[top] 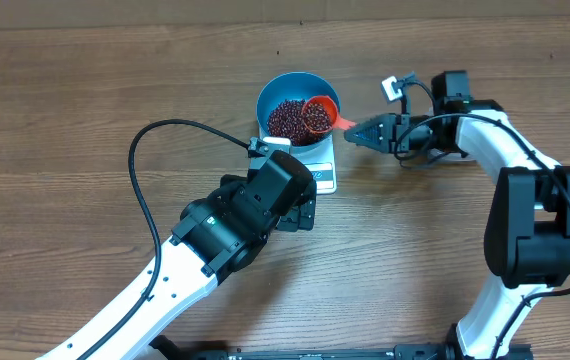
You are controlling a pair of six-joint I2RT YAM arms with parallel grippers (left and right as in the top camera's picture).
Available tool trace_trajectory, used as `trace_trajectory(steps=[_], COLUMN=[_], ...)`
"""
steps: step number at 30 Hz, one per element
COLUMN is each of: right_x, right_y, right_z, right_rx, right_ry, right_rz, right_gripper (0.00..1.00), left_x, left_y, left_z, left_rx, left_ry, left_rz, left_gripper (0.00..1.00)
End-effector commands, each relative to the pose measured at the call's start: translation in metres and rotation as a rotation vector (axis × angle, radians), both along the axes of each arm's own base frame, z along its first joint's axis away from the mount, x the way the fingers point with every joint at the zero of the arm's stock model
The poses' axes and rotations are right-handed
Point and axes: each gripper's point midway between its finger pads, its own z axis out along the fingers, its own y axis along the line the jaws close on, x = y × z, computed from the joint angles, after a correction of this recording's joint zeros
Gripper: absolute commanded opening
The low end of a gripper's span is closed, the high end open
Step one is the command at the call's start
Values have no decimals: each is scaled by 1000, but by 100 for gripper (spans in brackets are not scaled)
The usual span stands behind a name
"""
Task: Scoop item into bowl and weigh 150g on scale
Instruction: 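Lift the filled red cup with the right gripper toward the blue bowl, then tilt the red cup over the blue bowl to pour beans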
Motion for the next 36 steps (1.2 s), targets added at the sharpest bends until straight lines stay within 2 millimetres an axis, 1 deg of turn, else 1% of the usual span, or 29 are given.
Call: trace_trajectory(steps=[1,7,14,16,17,20,21,25,29,32,36], right_x=[9,31,53,60,62,66,66,67,74,80,82], right_y=[6,8,12,14,15,17,17,17,11,4,3], right_z=[-11,-20,-39,-46,-47,-50,-50,-50,-58,-65,-66], right_rx=[-64,-147,-305,-365,-378,-423,-425,-444,-522,-601,-626], right_ry=[61,-48,-164,-256,-279,-420,-431,-588,-712,-835,-970], right_rz=[-19,-68,-141,-150,-151,-131,-129,-83,-67,-40,8], right_gripper=[4,4,4,4,4,4,4,4,4,4,4], left_x=[1,1,1,1,1,1,1,1,1,1,1], left_y=[0,0,0,0,0,0,0,0,0,0,0], left_z=[1,1,1,1,1,1,1,1,1,1,1], left_rx=[-2,-2,-2,-2,-2,-2,-2,-2,-2,-2,-2], left_ry=[-4,-4,-4,-4,-4,-4,-4,-4,-4,-4,-4], left_rz=[14,14,14,14,14,14,14,14,14,14,14], left_gripper=[100,100,100,99,100,100,100,99,99,100,100])
